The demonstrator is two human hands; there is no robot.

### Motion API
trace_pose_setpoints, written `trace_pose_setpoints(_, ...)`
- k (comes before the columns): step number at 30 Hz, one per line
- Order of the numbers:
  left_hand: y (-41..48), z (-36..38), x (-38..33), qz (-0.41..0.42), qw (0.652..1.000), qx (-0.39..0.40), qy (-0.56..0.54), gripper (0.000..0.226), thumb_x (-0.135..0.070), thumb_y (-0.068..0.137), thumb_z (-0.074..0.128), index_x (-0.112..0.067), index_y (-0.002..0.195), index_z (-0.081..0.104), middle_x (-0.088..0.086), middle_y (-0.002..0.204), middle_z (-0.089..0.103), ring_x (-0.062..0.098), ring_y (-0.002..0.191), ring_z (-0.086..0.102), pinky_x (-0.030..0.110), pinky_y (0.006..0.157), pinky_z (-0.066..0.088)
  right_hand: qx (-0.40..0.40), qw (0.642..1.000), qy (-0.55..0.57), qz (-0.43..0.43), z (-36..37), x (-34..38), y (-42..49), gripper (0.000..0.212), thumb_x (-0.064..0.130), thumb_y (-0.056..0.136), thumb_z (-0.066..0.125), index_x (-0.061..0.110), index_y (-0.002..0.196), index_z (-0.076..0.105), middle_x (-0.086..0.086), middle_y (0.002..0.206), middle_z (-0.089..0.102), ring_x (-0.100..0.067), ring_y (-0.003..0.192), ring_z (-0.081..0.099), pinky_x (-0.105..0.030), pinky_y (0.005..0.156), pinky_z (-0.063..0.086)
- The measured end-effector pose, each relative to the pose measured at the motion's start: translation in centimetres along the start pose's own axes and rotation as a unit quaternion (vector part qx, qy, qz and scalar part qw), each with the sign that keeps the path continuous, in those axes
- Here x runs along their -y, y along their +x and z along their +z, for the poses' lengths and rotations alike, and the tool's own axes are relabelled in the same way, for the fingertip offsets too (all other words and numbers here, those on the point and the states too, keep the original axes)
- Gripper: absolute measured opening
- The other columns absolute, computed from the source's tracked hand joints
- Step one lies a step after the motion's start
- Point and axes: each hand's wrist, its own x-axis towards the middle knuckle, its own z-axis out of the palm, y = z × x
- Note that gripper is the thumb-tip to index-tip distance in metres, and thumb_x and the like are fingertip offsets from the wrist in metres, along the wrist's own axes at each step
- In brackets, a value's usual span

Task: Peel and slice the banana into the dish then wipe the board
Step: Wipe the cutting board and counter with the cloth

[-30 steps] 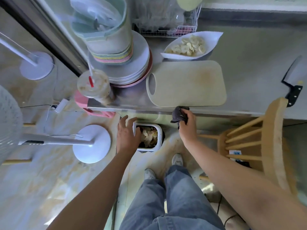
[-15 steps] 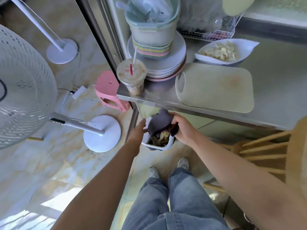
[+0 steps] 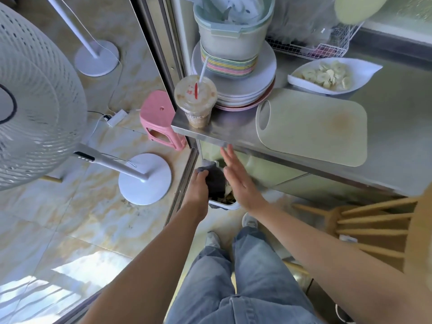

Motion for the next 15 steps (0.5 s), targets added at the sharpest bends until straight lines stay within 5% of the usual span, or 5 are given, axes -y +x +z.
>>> trace_pose_setpoints(3, -0.6, 0.9, -0.7, -0.005, 0.997, -0.017, -0.071, 0.024, -0.024, 0.098, 0.038, -0.014, 0.109, 0.057, 0.011, 0.102, 0.063, 0.023, 0.089, 0.062, 0.030, 0.060, 0.052, 0.078, 0.985, 0.031, 0.149, 0.8, -1.6, 0.3, 0.053, 0.054, 0.099, 0.026, 0.027, 0.144, 0.031, 0.005, 0.155, 0.019, -0.008, 0.146, 0.008, -0.026, 0.120, 0.008)
trace_pose_setpoints(5, -0.7, 0.6, -1.3, -0.010, 0.994, -0.041, -0.097, 0.021, -0.027, 0.099, 0.040, -0.014, 0.103, 0.056, 0.011, 0.097, 0.063, 0.023, 0.080, 0.065, 0.030, 0.054, 0.050, 0.071, 0.964, -0.050, 0.251, -0.5, -2.4, 1.0, 0.055, 0.046, 0.103, 0.022, 0.011, 0.144, 0.028, -0.011, 0.155, 0.018, -0.024, 0.147, 0.008, -0.042, 0.120, 0.008)
trace_pose_setpoints(10, -0.6, -0.1, -1.5, 0.003, 0.996, -0.038, -0.085, 0.024, -0.024, 0.100, 0.039, -0.017, 0.088, 0.059, 0.006, 0.091, 0.066, 0.020, 0.084, 0.063, 0.032, 0.072, 0.051, 0.077, 0.996, 0.021, 0.036, 0.4, 0.0, 0.9, 0.049, 0.032, 0.104, 0.018, 0.019, 0.151, 0.012, 0.011, 0.157, 0.005, -0.005, 0.147, 0.001, -0.023, 0.120, 0.005)
trace_pose_setpoints(13, -1.2, 0.2, -2.3, 0.001, 0.992, -0.019, -0.128, 0.031, -0.026, 0.100, 0.038, -0.009, 0.091, 0.062, 0.007, 0.077, 0.071, 0.019, 0.069, 0.067, 0.029, 0.064, 0.053, 0.103, 0.980, -0.074, 0.150, 0.9, -3.5, 1.2, 0.063, 0.057, 0.096, 0.013, 0.021, 0.142, 0.037, -0.001, 0.153, 0.030, -0.019, 0.145, 0.019, -0.030, 0.114, 0.022)
trace_pose_setpoints(15, -1.4, 0.1, -3.0, -0.003, 0.991, -0.016, -0.133, 0.037, -0.029, 0.101, 0.035, -0.006, 0.089, 0.062, 0.010, 0.071, 0.071, 0.021, 0.064, 0.068, 0.029, 0.061, 0.054, 0.047, 0.970, -0.128, 0.199, -0.7, -5.3, 1.5, 0.089, 0.067, 0.087, -0.007, 0.009, 0.141, 0.034, -0.011, 0.156, 0.022, -0.025, 0.146, 0.011, -0.039, 0.117, 0.017)
